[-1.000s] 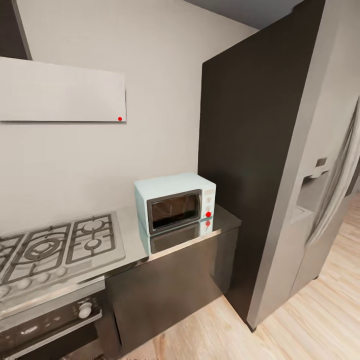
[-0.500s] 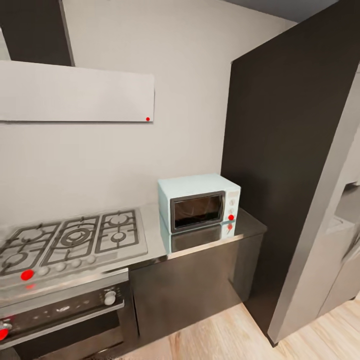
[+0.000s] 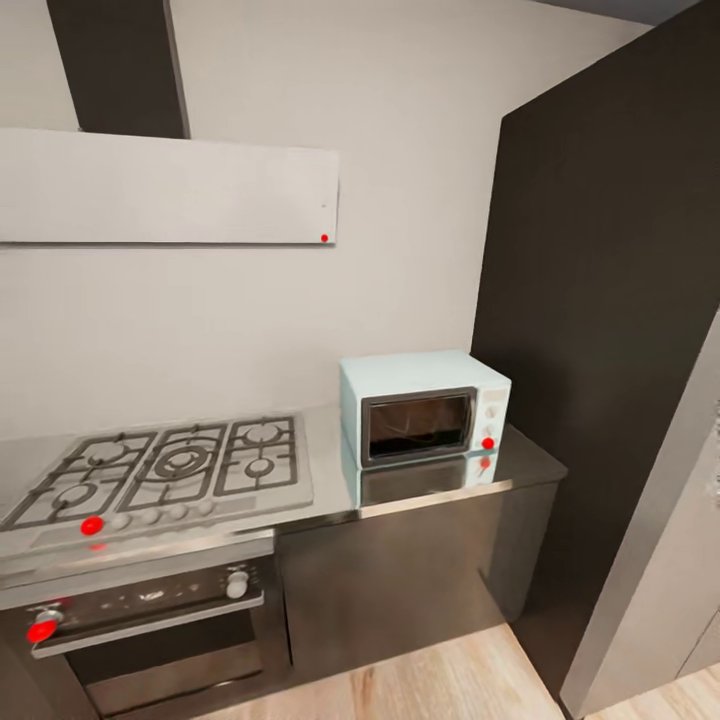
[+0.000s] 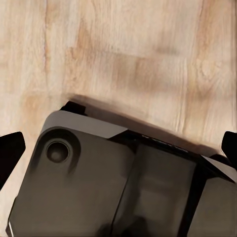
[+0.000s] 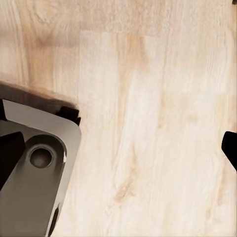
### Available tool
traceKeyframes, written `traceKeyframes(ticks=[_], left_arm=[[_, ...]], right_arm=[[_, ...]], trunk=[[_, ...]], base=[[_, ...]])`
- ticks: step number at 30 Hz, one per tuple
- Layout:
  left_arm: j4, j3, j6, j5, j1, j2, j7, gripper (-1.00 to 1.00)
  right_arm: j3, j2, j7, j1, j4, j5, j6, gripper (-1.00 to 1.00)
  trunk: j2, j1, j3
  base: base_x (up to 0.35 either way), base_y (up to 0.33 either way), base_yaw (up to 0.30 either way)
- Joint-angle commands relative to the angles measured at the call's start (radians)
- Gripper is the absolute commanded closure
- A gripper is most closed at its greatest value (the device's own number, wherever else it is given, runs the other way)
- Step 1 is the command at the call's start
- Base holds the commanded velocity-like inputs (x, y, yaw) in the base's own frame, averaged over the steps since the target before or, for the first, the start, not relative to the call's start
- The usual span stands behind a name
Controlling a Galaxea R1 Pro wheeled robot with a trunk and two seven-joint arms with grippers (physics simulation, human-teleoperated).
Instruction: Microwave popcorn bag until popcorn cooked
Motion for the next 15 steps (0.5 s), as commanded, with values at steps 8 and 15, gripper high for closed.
traceKeyframes(ticks=[8, 15], left_arm=[[0.000, -0.008, 0.002, 0.008, -0.001, 0.000, 0.006, -1.00], [0.000, -0.008, 0.004, 0.008, -0.001, 0.001, 0.006, -1.00]], right_arm=[[0.002, 0.002, -0.007, -0.001, 0.000, 0.009, 0.000, -1.00], [0.003, 0.001, -0.008, -0.001, 0.000, 0.015, -0.002, -1.00]], trunk=[[-0.002, 0.000, -0.002], [-0.002, 0.000, -0.002]], base=[[0.094, -0.309, 0.002], [0.106, -0.322, 0.000]])
